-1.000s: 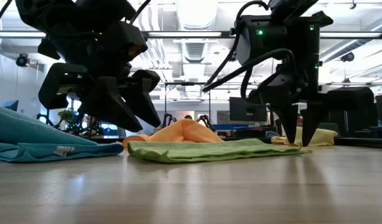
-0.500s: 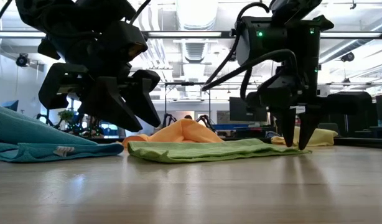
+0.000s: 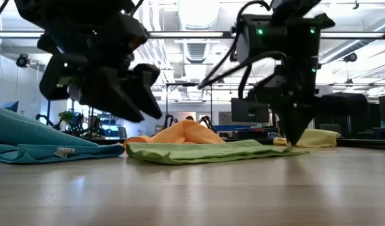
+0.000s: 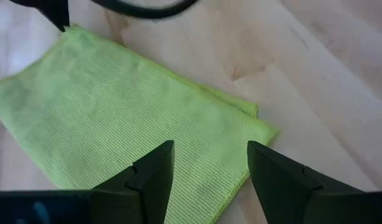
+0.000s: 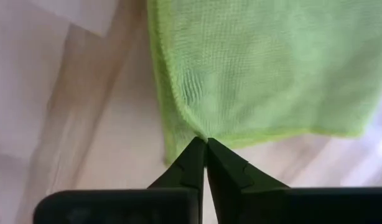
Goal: Fold microfiber towels
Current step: Fold the light green microfiber towel
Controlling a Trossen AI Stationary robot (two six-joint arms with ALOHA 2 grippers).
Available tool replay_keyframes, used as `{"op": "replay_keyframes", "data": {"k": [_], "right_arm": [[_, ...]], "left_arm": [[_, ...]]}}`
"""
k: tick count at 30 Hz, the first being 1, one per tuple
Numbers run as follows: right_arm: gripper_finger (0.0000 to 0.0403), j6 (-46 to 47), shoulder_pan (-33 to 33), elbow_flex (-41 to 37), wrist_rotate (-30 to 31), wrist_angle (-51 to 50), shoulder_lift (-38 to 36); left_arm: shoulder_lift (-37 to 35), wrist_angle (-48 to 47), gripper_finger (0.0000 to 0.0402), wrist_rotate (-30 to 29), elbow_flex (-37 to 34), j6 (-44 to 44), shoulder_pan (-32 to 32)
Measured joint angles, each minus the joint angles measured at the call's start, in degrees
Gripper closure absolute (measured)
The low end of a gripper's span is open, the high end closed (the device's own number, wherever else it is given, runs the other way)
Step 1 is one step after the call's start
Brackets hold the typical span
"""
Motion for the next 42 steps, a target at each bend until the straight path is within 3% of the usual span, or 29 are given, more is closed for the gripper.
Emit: {"op": "replay_keyframes", "data": {"k": [13,29,42], "right_arm": [[0.0394,1.0,0.0,7.1,2.4,-12.4,-0.1],[0.0394,0.5,-1.4,2.5,0.3,-12.1,0.6],[0.0394,0.8,-1.4,6.9,2.0,-15.0,-0.4]], "left_arm": [[-1.9,-1.2,0.0214,0.0,-3.0,-4.0,0.1],[-1.7,3.4,0.0214,0.0,-3.0,-2.9,0.5],[-1.7,3.7,0.0214,-1.4,-4.2,-0.9,3.1]]}}
